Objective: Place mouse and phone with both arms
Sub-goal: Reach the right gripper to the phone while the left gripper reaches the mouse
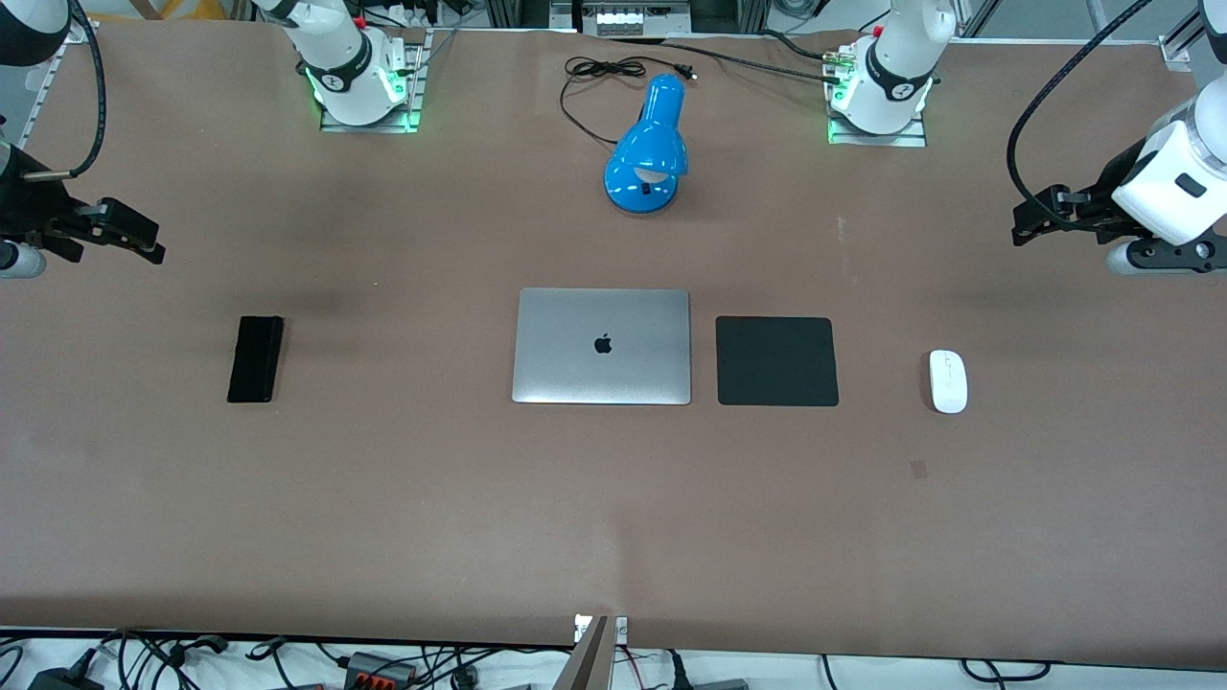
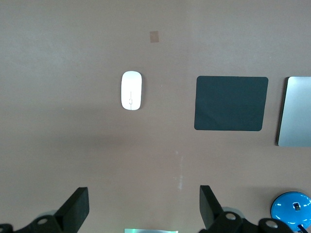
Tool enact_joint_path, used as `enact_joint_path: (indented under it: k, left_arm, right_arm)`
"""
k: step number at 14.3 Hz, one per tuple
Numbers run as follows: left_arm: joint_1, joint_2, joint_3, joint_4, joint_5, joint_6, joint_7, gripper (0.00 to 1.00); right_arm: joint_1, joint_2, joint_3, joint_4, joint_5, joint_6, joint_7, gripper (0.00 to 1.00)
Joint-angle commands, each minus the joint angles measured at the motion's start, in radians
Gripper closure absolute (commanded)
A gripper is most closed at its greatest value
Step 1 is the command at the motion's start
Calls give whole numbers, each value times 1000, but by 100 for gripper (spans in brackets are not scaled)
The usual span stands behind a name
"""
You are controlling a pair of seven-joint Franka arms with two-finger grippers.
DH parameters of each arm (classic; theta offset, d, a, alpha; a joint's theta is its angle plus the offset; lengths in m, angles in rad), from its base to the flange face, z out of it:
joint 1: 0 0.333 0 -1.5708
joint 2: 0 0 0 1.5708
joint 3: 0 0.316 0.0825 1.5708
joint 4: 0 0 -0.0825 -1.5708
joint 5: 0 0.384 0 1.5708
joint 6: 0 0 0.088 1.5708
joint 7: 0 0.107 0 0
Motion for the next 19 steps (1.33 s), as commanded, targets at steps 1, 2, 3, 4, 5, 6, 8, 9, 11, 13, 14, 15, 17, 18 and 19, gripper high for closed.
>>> enact_joint_path:
  k: [1,2,3,4,5,6,8,9,11,13,14,15,17,18,19]
  left_arm:
    - [8,9,-8,24,11,-20,14,0]
    - [8,9,-7,24,11,-20,14,0]
    - [8,9,-8,24,11,-20,14,0]
    - [8,9,-7,25,11,-15,3,0]
    - [10,10,-7,25,7,-10,3,0]
    - [10,12,-7,27,13,-13,11,0]
    - [13,50,-7,24,14,-23,5,0]
    - [13,73,-5,25,10,-36,2,0]
    - [22,153,6,34,22,-35,17,0]
    - [60,252,9,57,46,-29,72,0]
    - [92,306,7,58,45,2,102,0]
    - [120,351,7,47,34,70,121,0]
    - [157,397,6,4,37,247,162,0]
    - [157,412,3,-25,36,313,190,0]
    - [155,412,-5,-80,37,401,192,0]
  right_arm:
    - [1,-9,-3,-5,-2,-8,-15,0]
    - [-1,-6,-3,-4,-2,-5,-15,0]
    - [1,-5,-3,-4,-2,-6,-15,0]
    - [2,1,-3,-1,-2,-8,-14,0]
    - [1,12,-3,1,-1,0,-14,0]
    - [2,30,-3,2,-2,6,-15,0]
    - [5,61,-3,2,-2,21,-11,0]
    - [7,82,-3,2,-4,26,-1,0]
    - [-1,124,-3,-12,-6,65,-1,0]
    - [-2,158,-5,-33,-34,111,0,0]
    - [-1,190,-5,-35,-64,128,0,0]
    - [-1,220,-5,-35,-73,144,0,0]
    - [-19,294,-5,-36,-75,205,0,0]
    - [-25,323,-5,-47,-73,240,2,0]
    - [-28,352,-5,-67,-73,291,0,0]
